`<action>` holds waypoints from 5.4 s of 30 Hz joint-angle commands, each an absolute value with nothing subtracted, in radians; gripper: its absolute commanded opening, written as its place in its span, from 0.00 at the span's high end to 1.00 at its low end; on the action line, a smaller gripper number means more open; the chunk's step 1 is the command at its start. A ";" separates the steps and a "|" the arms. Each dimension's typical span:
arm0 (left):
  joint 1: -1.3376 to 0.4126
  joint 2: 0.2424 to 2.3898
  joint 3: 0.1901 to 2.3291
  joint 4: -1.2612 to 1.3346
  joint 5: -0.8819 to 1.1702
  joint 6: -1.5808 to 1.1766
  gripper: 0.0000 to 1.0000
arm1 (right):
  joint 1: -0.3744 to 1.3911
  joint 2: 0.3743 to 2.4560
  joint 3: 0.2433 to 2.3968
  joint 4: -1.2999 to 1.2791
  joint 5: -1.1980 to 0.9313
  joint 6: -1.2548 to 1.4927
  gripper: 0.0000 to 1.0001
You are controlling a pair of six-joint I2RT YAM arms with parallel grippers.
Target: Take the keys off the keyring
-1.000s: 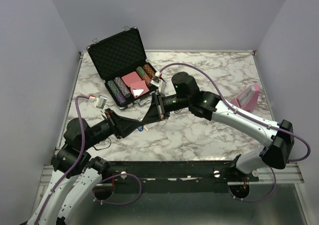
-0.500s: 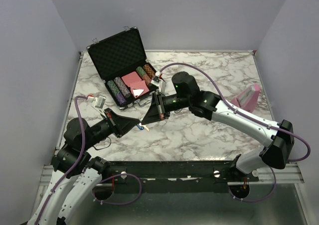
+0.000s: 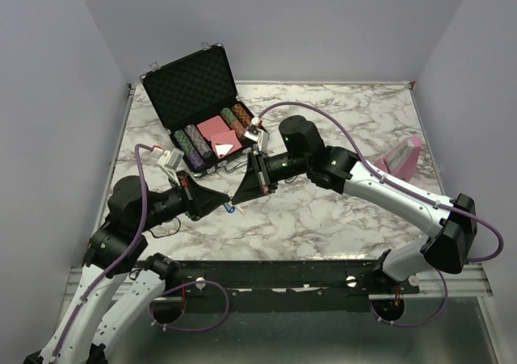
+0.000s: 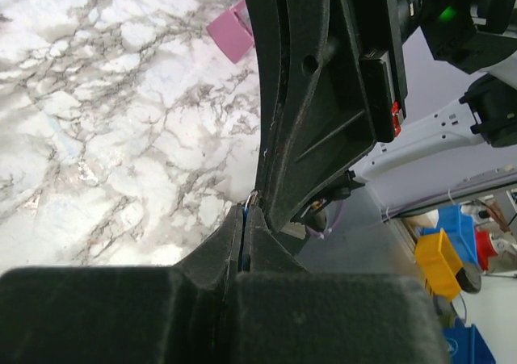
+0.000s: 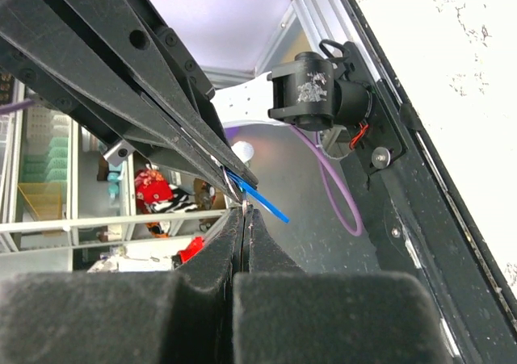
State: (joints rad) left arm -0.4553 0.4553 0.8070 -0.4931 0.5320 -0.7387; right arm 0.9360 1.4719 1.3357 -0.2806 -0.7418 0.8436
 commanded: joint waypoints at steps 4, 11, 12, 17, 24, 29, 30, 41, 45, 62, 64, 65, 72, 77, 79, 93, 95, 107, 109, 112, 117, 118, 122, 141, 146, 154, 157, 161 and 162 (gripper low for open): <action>-0.457 0.571 0.910 -0.623 0.736 -0.600 1.00 | 0.943 1.456 1.381 -0.363 -0.822 0.721 0.99; -0.457 0.650 1.006 -0.756 0.781 -0.497 1.00 | 0.945 1.448 1.401 -0.445 -0.822 0.638 0.99; -0.457 0.656 1.014 -0.768 0.787 -0.489 1.00 | 0.945 1.447 1.402 -0.451 -0.822 0.632 0.99; -0.457 0.683 1.026 -0.796 0.828 -0.463 1.00 | 0.943 1.448 1.401 -0.477 -0.815 0.607 0.99; -0.457 0.721 1.037 -0.873 0.899 -0.394 1.00 | 0.943 1.440 1.422 -0.509 -0.825 0.565 0.99; -0.457 0.738 1.039 -0.894 0.954 -0.370 1.00 | 0.943 1.439 1.430 -0.512 -0.857 0.546 0.99; -0.457 0.739 1.037 -0.894 0.966 -0.368 1.00 | 0.943 1.440 1.430 -0.509 -0.864 0.543 0.99; -0.457 0.746 0.986 -0.896 1.071 -0.345 1.00 | 0.943 1.447 1.450 -0.506 -0.838 0.532 0.99; -0.457 0.726 0.957 -0.881 1.060 -0.359 1.00 | 0.943 1.437 1.471 -0.511 -0.718 0.535 0.99; -0.457 0.646 0.772 -0.767 0.543 -0.587 1.00 | 0.844 1.333 1.229 -0.581 -0.040 0.778 0.99; -0.457 0.655 0.758 -0.758 0.493 -0.598 1.00 | 0.838 1.330 1.180 -0.581 -0.034 0.791 0.99; -0.459 0.666 0.753 -0.755 0.468 -0.603 1.00 | 0.836 1.335 1.152 -0.580 -0.032 0.798 0.99; -0.457 0.672 0.741 -0.776 0.374 -0.565 1.00 | 0.810 1.390 1.095 -0.561 -0.003 0.782 0.99; -0.457 0.594 0.721 -0.816 0.310 -0.551 1.00 | 0.773 1.468 1.137 -0.575 0.041 0.726 0.99; -0.457 0.566 0.704 -0.818 0.288 -0.555 1.00 | 0.756 1.509 1.157 -0.575 0.046 0.703 0.99; -0.457 0.503 0.693 -0.813 0.270 -0.548 1.00 | 0.735 1.614 1.220 -0.563 0.008 0.687 0.21; -0.457 0.514 0.693 -0.813 0.271 -0.549 1.00 | 0.736 1.608 1.209 -0.561 0.008 0.689 0.18; -0.459 0.515 0.693 -0.813 0.244 -0.557 1.00 | 0.735 1.462 0.853 -0.255 0.205 0.753 0.14; -0.457 0.514 0.693 -0.813 0.236 -0.560 1.00 | 0.736 1.437 0.773 -0.174 0.253 0.747 0.14; -0.459 0.517 0.692 -0.810 0.224 -0.566 1.00 | 0.736 1.417 0.695 -0.089 0.278 0.727 0.16; -0.459 0.534 0.686 -0.792 0.196 -0.571 1.00 | 0.736 1.344 0.565 0.075 0.291 0.709 0.19; -0.459 0.541 0.684 -0.785 0.189 -0.569 1.00 | 0.736 1.323 0.525 0.109 0.293 0.703 0.19; -0.460 0.592 0.695 -0.762 0.147 -0.546 1.00 | 0.736 1.221 0.410 0.193 0.307 0.707 0.22; -0.457 0.844 0.874 -0.630 0.152 -0.448 0.01 | 0.738 1.197 0.354 0.264 0.255 0.684 0.06; -0.457 0.775 0.891 -0.678 0.124 -0.445 0.01 | 0.738 1.183 0.345 0.271 0.252 0.683 0.00; -0.457 0.546 0.749 -0.666 0.034 -0.465 0.01 | 0.736 1.143 0.318 0.301 0.227 0.664 0.00; -0.457 0.457 0.692 -0.661 0.026 -0.466 0.01 | 0.738 1.128 0.305 0.316 0.209 0.655 0.00; -0.457 0.324 0.627 -0.635 0.021 -0.474 0.01 | 0.738 1.103 0.290 0.331 0.198 0.650 0.00; -0.457 0.293 0.626 -0.627 0.025 -0.468 0.01 | 0.738 1.097 0.285 0.336 0.192 0.647 0.00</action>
State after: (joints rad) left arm -0.4557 0.4072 0.6621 -0.6598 0.0555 -0.4641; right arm 0.7361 1.1233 0.3122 0.2909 0.2146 0.6716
